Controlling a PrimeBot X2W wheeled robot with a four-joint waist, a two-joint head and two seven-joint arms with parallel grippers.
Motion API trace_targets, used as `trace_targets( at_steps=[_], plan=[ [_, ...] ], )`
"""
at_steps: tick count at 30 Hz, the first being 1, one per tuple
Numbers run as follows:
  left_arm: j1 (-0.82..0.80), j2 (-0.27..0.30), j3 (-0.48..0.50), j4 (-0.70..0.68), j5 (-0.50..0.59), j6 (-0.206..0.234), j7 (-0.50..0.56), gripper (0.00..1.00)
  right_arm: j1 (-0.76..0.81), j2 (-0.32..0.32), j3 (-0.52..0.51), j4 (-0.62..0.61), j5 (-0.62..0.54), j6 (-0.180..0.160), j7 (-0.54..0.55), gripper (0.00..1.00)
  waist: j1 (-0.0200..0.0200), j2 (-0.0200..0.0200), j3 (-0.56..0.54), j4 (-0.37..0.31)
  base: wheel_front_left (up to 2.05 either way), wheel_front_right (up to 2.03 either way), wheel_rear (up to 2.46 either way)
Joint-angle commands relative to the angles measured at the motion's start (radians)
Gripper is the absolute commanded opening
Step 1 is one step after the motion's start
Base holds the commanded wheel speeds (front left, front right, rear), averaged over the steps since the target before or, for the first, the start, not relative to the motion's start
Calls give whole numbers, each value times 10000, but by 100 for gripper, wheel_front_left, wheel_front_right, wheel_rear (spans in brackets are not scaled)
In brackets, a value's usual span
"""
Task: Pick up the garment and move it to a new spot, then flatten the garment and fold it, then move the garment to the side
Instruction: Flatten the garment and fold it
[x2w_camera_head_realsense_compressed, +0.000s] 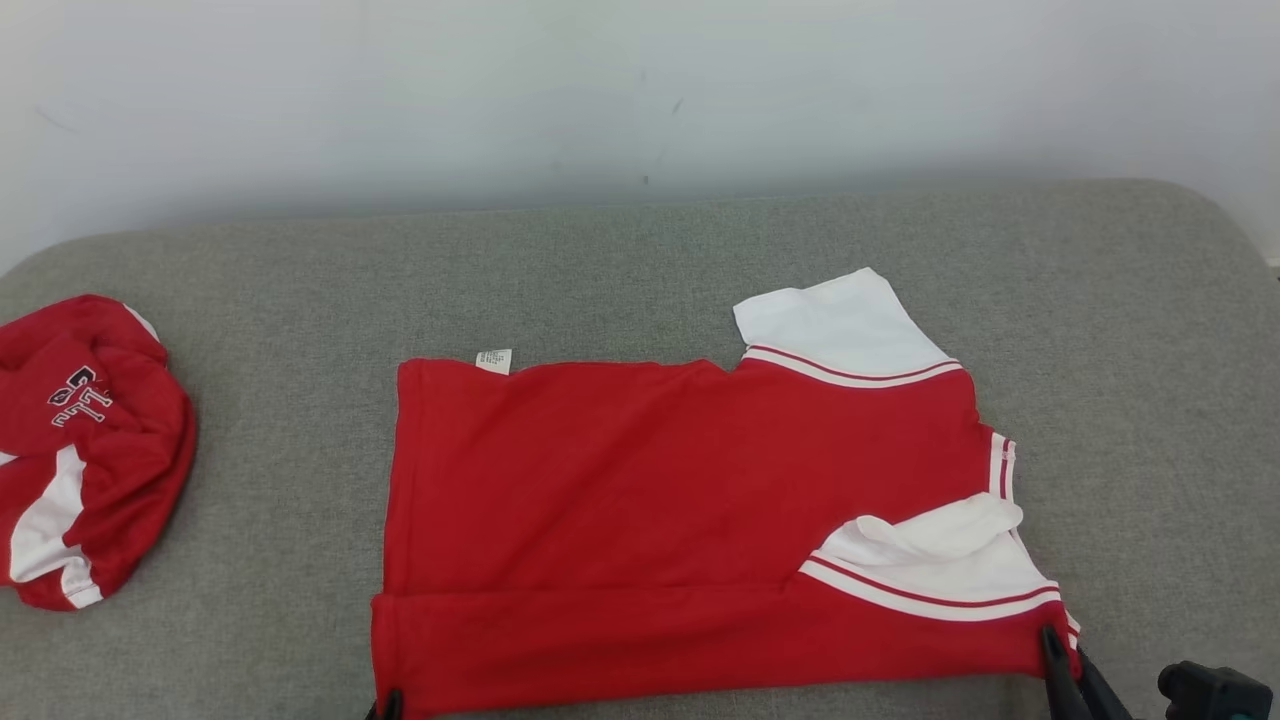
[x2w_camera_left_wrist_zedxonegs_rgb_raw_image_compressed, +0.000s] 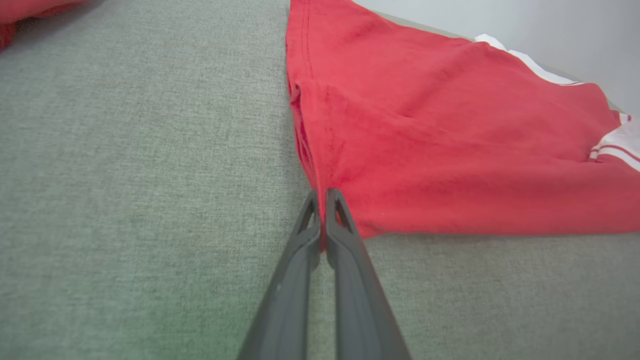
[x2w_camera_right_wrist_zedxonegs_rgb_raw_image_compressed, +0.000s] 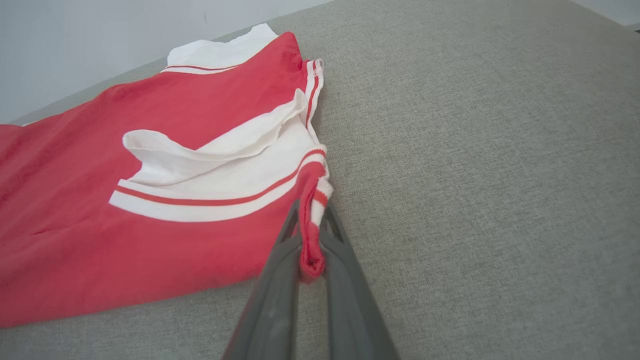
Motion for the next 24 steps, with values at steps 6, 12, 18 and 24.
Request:
trace_targets(
  at_steps=[6, 12, 18, 24],
  plan=[
    [79, -120, 306, -244, 502, 61, -29, 100, 170, 269, -133, -406, -359, -24, -133, 100, -1, 0, -146, 75, 0, 0, 0],
    [249, -256, 1025, -966, 1016, 123, -30, 100, 28, 301, -108, -672, -563, -24, -596, 100, -1, 0, -311, 131, 0, 0, 0],
    [474, -508, 1848, -1981, 1841, 254, -30, 100, -264, 264, 277, -502, -467, -24, -1426, 100, -1, 0, -517, 202, 0, 0, 0],
    [528, -735, 2708, -2473, 2537, 231, -28, 100, -574, 238, 827, -179, -557, -24, -2430, 100, -1, 0, -708, 280, 0, 0, 0]
  ],
)
